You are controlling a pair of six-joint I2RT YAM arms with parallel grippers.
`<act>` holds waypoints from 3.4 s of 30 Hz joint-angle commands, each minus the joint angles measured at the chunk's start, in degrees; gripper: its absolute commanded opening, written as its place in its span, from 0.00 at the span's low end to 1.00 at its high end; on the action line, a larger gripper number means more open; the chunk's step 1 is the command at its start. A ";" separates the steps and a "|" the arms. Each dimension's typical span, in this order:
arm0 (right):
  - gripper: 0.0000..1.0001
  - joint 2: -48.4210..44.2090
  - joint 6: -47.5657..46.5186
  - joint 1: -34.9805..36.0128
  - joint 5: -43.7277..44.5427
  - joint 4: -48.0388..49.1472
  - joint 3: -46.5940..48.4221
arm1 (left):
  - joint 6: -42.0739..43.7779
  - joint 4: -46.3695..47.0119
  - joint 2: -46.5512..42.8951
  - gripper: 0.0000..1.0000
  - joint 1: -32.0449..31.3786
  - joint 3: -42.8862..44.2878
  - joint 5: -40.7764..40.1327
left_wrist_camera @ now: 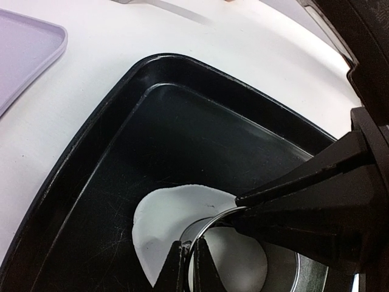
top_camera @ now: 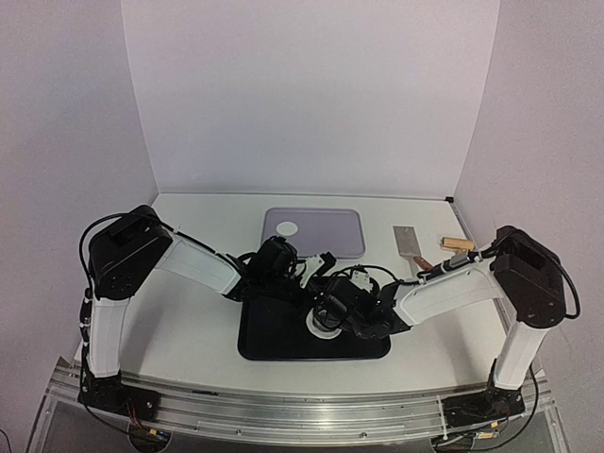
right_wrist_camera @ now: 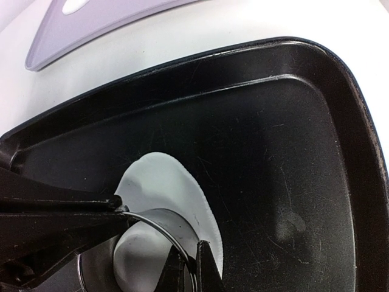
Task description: Roll out the dumpling wrappers from the dough
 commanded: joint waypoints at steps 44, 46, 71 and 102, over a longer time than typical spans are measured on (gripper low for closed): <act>0.00 -0.85 4.58 -2.73 -18.27 -17.47 -3.28 | 3.13 -35.92 9.30 0.00 1.53 8.26 7.30; 0.00 -2.61 3.44 -2.69 -16.08 -20.23 -0.83 | 3.67 -38.70 8.64 0.00 1.76 11.03 7.78; 0.00 -9.79 -10.12 -2.47 -5.51 -31.12 15.93 | 9.36 -52.11 -2.31 0.00 4.48 26.93 8.10; 0.63 13.01 -28.23 2.30 -28.03 -24.24 59.31 | 17.58 -47.18 -29.71 0.00 40.69 -9.45 0.05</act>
